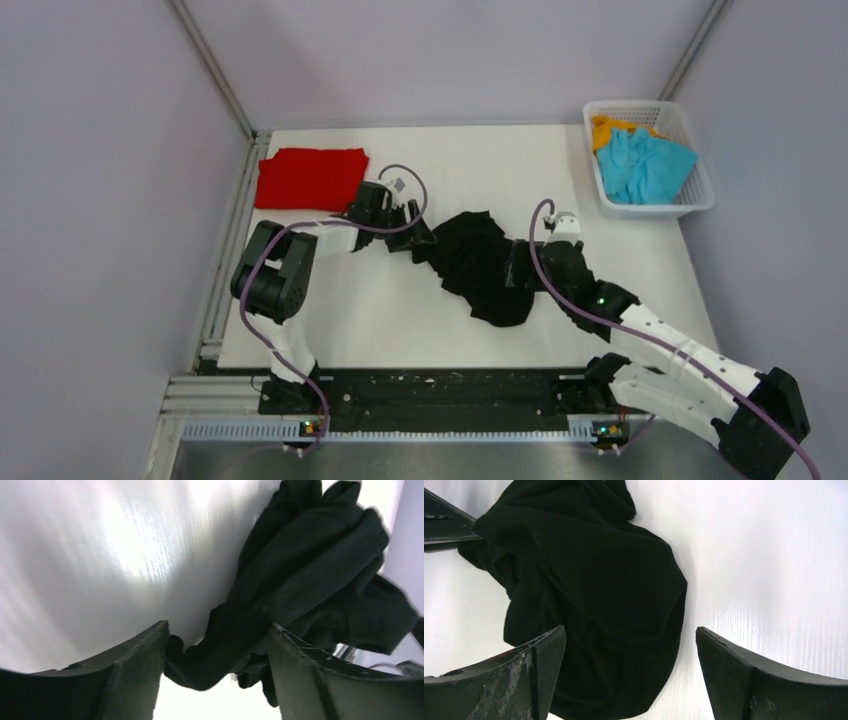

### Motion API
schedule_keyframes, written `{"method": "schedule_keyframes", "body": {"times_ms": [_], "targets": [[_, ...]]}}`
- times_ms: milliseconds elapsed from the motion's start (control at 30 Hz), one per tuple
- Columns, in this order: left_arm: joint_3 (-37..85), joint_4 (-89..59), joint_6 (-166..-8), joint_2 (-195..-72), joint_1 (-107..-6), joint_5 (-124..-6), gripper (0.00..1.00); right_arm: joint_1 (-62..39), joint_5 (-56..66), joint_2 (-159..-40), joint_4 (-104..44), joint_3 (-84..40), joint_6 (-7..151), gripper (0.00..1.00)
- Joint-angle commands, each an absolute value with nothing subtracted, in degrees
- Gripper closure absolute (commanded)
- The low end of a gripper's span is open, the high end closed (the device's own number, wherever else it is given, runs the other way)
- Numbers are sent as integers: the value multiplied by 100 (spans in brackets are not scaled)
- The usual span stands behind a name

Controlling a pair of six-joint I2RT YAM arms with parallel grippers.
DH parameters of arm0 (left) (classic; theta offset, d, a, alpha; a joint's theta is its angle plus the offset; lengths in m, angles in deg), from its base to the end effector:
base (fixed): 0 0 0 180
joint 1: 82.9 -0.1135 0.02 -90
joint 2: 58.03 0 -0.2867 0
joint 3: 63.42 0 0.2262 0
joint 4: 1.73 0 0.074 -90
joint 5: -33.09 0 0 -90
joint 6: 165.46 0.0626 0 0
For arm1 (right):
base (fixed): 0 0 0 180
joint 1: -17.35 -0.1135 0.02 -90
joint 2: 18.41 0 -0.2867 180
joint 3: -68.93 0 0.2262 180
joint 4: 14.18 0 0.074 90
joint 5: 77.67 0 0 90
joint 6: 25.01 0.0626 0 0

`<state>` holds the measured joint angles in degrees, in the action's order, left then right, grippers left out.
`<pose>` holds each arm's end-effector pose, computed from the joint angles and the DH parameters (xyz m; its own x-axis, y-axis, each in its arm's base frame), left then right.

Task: Fold and stack the t-shirts
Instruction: Flatten out the tshirt

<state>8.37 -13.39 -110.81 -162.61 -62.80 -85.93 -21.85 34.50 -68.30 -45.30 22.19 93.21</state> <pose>0.3410 -0.1571 0.1783 -0.8984 -0.2100 -0.3857 0.1299 0.7120 -0.6901 0.1468 0.0893 0.2460 -0.5470 0.1190 -0.8286 -0.0965 0.9743 0.2035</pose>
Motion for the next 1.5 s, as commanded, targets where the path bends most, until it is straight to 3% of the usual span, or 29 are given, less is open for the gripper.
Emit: {"method": "schedule_keyframes", "body": {"times_ms": [0,100,133,333,500,767,967,1233,1333,1367,1467], "targets": [[935,-1316,-10874,-16616,-6067,-8904,43,-2144,3659,-6730,-4768,2217,9656,2],[895,-1448,-10909,-16501,-6071,-8579,93,-2130,3543,-6677,-5072,2209,9791,4],[858,-1510,-10944,-16401,-6069,-8416,100,-2134,3504,-6662,-5213,2199,9885,5],[337,-1444,-11023,-15602,-6062,-8019,100,-2110,3447,-6586,-5825,2451,10588,12],[124,-1436,-11062,-15276,-6037,-8004,100,-2033,3066,-6652,-4859,2862,10765,24],[28,-1512,-11000,-15193,-6026,-8068,100,-1673,2978,-7271,-3321,2965,10851,27],[5,-1519,-11000,-15149,-6024,-8081,100,-1351,3090,-8215,-3055,2867,10694,36],[54,-1589,-10976,-15090,-6024,-7968,100,-1115,3331,-8983,-2358,2930,10628,69],[141,-1690,-10945,-14992,-6023,-7834,100,-1096,3246,-9165,-2185,2724,10285,96],[174,-1773,-10939,-14948,-6022,-7800,100,-1102,3214,-9159,-2199,2623,10146,100],[410,-2110,-10855,-14713,-6023,-7587,100,-1094,3354,-8953,-2489,2235,9658,100]]}}
